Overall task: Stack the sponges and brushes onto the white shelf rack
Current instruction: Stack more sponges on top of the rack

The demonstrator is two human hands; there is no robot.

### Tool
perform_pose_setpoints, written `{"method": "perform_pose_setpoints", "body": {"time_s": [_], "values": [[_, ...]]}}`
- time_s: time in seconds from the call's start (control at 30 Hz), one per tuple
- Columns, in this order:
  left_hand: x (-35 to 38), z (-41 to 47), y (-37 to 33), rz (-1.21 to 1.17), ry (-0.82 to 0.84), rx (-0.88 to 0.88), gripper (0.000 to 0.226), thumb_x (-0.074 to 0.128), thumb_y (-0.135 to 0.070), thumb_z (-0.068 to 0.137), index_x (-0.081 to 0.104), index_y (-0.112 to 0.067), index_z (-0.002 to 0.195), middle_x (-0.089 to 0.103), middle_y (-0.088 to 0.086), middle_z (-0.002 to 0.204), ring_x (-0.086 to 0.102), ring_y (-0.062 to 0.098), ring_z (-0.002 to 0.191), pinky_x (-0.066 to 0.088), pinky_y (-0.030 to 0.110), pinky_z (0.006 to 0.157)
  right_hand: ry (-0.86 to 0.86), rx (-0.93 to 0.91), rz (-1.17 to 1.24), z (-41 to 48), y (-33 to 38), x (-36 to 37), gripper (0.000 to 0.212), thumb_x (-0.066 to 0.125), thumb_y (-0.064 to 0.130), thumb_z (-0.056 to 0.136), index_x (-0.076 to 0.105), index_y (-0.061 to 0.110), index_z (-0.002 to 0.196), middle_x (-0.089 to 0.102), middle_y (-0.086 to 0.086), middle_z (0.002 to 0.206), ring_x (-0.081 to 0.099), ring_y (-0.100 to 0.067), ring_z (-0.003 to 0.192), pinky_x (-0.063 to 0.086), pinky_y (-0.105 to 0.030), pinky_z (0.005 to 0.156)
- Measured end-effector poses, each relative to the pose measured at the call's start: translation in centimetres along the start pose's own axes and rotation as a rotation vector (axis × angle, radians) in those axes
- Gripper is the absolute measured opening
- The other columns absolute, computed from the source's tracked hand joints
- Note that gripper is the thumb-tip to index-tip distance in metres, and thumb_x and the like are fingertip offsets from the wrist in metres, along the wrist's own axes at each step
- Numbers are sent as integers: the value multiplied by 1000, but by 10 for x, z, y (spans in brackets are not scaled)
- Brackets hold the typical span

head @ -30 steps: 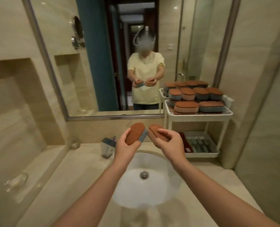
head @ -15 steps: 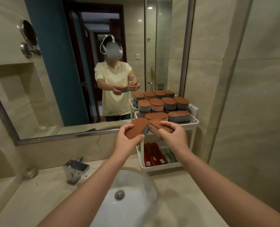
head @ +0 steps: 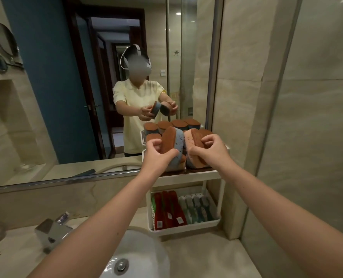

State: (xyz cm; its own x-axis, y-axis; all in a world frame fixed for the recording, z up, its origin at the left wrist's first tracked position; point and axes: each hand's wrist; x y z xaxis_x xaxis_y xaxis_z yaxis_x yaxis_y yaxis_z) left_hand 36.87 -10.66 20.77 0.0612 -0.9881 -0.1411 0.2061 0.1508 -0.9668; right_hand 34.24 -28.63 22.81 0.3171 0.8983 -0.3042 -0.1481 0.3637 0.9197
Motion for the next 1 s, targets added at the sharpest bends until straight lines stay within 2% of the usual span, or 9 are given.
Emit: {"method": "perform_pose_setpoints", "body": {"time_s": [0.1, 0.2, 0.3, 0.37, 0.43, 0.5, 0.7, 0.87, 1.0], "values": [[8, 13, -3, 117, 10, 24, 72, 73, -31, 72, 37, -27, 134, 51, -2, 128, 53, 15, 111, 51, 34, 89, 4, -45, -79, 18, -3, -3, 50, 78, 32, 67, 48, 27, 106, 51, -1, 114, 55, -17, 100, 52, -31, 75], [7, 19, -1, 366, -45, 122, 72, 68, -34, 66, 43, -33, 133, 48, -3, 130, 50, 19, 117, 50, 43, 95, -16, -156, -245, 32, -8, -5, 42, 74, 19, 68, 49, 30, 100, 46, 2, 113, 52, -17, 102, 48, -29, 74], [4, 22, 5, 630, -61, 246, 71, 66, -31, 70, 44, -38, 137, 42, -8, 127, 46, 17, 117, 48, 41, 95, 12, -250, -480, 40, -16, -6, 40, 69, 12, 70, 50, 35, 97, 45, 11, 107, 51, -18, 108, 47, -41, 93], [3, 22, 11, 695, -56, 294, 68, 64, -26, 74, 45, -38, 138, 43, -10, 126, 44, 15, 118, 46, 38, 97, 27, -301, -584, 44, -21, -5, 41, 65, 6, 69, 51, 36, 94, 46, 14, 103, 49, -17, 112, 35, -48, 108], [5, 22, 15, 775, -75, 350, 64, 63, -24, 75, 50, -38, 136, 47, -10, 126, 44, 15, 118, 42, 34, 100, 33, -311, -633, 47, -26, -2, 40, 61, 2, 71, 52, 35, 91, 48, 15, 101, 48, -16, 114, 14, -53, 118], [8, 23, 18, 830, -99, 386, 59, 63, -24, 76, 53, -38, 133, 49, -10, 126, 43, 14, 120, 35, 33, 102, 30, -303, -658, 49, -30, 0, 38, 59, 0, 71, 54, 33, 90, 50, 15, 101, 49, -15, 114, 1, -55, 118], [11, 28, 22, 871, -135, 378, 46, 58, -26, 79, 59, -35, 124, 53, -10, 128, 41, 13, 125, 25, 36, 110, 16, -309, -640, 53, -35, 10, 42, 54, -3, 72, 55, 34, 92, 53, 16, 100, 48, -14, 119, -11, -57, 116], [13, 26, 27, 851, -125, 422, 41, 55, -20, 84, 59, -33, 122, 56, -12, 128, 42, 10, 126, 23, 35, 113, -76, -337, -692, 49, -45, 15, 40, 49, 0, 77, 58, 33, 98, 60, 12, 104, 50, -16, 116, -7, -57, 118], [13, 23, 30, 822, -107, 443, 42, 54, -15, 84, 60, -31, 121, 56, -11, 129, 41, 11, 128, 23, 37, 115, -114, -353, -705, 46, -49, 18, 34, 50, 4, 79, 59, 30, 100, 62, 10, 104, 51, -17, 114, 2, -57, 119]]}}
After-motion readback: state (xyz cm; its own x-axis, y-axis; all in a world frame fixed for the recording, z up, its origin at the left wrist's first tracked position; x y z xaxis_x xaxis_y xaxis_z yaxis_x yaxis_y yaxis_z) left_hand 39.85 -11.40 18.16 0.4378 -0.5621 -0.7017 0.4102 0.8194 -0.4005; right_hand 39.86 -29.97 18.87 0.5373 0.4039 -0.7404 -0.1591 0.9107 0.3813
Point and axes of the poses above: each hand's wrist, its own z-axis towards the middle knuckle, its own x-axis out of the palm, y = z × x
